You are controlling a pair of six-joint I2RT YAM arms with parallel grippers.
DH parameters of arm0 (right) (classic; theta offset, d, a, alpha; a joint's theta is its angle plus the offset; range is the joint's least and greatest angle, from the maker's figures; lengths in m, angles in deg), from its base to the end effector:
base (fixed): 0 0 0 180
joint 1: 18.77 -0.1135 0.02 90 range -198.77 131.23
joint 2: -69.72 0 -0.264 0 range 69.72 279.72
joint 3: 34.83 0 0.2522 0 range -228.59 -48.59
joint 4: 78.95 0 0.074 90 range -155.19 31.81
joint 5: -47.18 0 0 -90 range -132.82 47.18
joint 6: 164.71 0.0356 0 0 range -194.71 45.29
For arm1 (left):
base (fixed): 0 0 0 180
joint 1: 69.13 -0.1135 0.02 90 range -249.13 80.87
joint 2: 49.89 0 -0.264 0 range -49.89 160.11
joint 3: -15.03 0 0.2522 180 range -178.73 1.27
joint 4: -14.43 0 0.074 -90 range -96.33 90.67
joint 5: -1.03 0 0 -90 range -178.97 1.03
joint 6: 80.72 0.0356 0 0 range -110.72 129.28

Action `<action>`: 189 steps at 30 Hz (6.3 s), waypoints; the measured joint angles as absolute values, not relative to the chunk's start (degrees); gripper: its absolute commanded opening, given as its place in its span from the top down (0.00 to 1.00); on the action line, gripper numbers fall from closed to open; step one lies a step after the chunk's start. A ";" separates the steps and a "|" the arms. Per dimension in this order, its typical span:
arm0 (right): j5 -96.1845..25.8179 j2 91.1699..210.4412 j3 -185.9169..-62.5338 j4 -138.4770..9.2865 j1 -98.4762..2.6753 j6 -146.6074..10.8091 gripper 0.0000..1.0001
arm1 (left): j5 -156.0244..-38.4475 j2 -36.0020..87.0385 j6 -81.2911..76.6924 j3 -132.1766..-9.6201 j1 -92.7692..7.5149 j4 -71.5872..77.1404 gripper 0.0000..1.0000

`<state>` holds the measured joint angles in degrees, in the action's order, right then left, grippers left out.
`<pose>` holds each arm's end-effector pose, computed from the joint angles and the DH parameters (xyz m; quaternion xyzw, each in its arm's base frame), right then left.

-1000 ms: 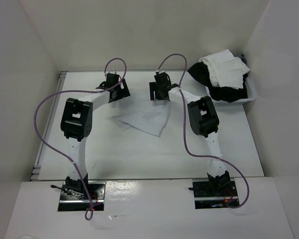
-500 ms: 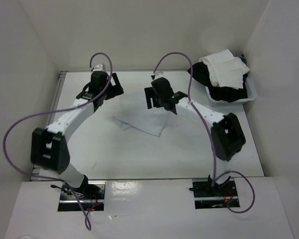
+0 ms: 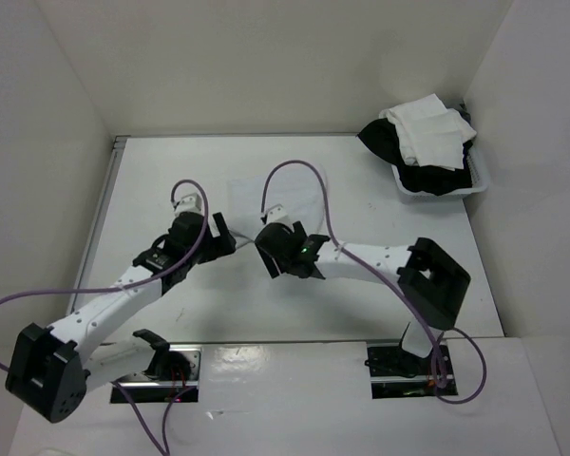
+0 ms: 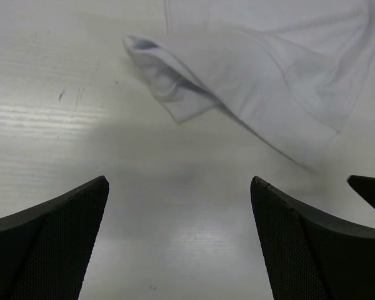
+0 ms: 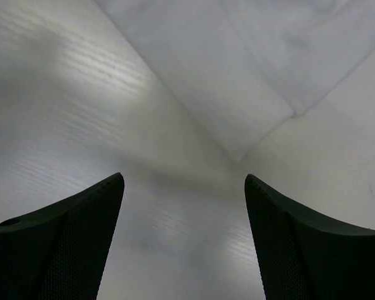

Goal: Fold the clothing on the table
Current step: Flatten the skirt out, then fold the skirt

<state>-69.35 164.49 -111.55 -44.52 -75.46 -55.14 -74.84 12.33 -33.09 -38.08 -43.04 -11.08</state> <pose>0.2034 0.2806 0.2145 -0.2234 0.8972 0.0224 0.3804 0.2151 -0.0957 0.2455 -0.1810 0.8618 -0.1694 0.4425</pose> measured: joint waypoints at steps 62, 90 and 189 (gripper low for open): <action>-74.64 171.39 -112.86 -48.85 -70.85 -58.14 1.00 | -69.07 -5.18 -35.93 -32.03 -41.75 -14.33 0.00; -72.98 153.58 -107.35 -43.30 -71.72 -53.20 1.00 | -73.07 27.32 -34.31 -32.40 -39.26 1.43 0.00; -72.58 141.84 -98.68 -38.62 -77.51 -44.08 0.27 | -68.99 25.46 -44.85 -35.59 -32.61 -17.35 0.52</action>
